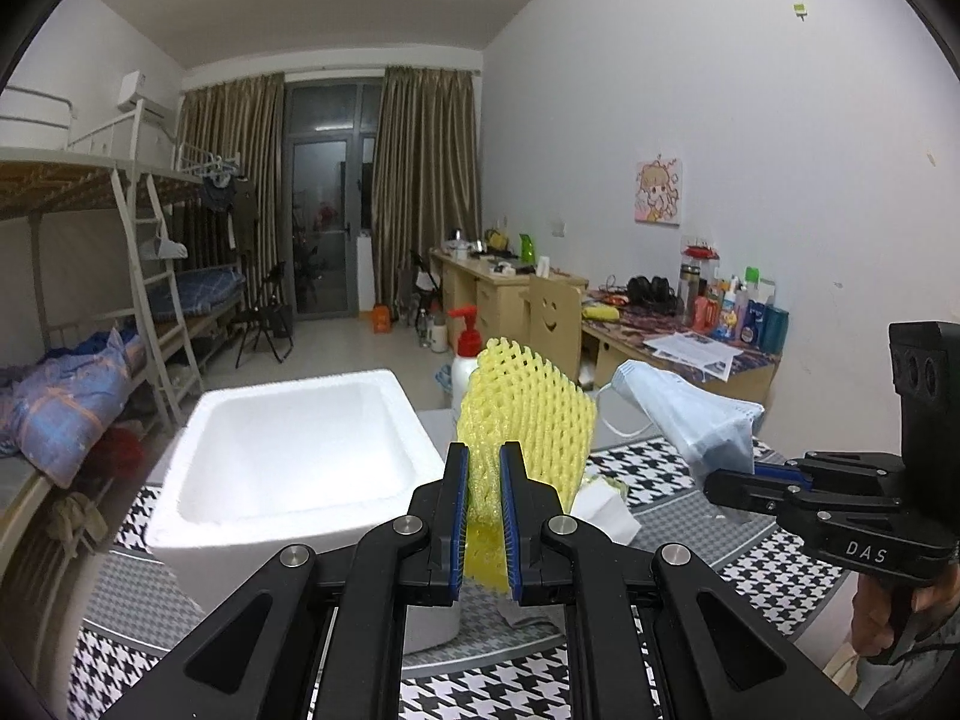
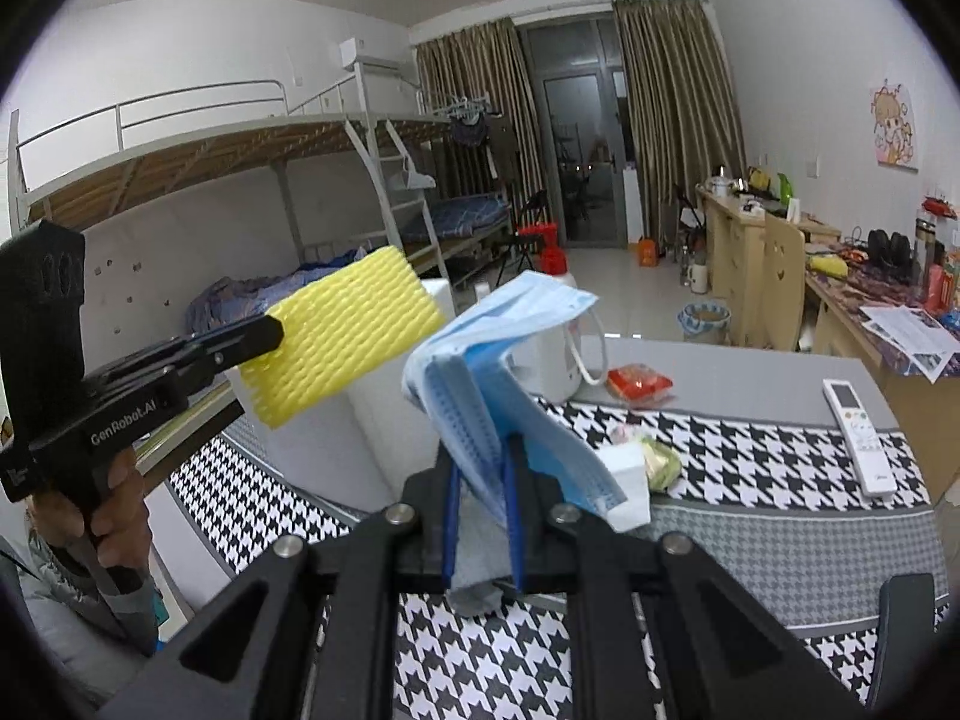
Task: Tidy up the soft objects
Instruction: 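Carry the yellow net into the foam box and open the left tool while the right carries the mask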
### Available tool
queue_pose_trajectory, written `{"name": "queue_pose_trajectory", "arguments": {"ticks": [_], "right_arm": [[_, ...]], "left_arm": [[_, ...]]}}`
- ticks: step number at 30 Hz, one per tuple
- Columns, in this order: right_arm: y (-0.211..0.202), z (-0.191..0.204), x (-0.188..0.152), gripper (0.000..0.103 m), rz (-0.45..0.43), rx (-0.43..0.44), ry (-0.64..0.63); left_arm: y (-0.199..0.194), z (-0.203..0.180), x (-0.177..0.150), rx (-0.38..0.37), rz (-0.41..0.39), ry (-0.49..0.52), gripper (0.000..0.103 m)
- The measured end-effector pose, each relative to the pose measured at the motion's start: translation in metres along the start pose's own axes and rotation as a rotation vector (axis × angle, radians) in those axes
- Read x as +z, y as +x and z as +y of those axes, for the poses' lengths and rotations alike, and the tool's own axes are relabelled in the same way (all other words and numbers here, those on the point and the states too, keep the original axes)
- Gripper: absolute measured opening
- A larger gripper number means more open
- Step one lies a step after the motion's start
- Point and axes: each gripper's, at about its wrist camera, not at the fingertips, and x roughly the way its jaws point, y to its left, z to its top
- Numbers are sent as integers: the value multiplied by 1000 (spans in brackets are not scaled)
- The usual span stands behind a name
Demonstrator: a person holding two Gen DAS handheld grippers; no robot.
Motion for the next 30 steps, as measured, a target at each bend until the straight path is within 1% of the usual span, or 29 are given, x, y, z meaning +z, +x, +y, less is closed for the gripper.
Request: {"name": "queue_pose_trajectory", "arguments": {"ticks": [9,19,30], "right_arm": [[1,15,13,17,-46,40,-34],[11,27,26,17,-73,82,-51],[33,44,41,17,-65,134,-77]], "left_arm": [[-7,7,9,53,-34,0,11],[-12,17,17,114,-70,0,11],[-11,34,22,190,-81,-24,11]]}}
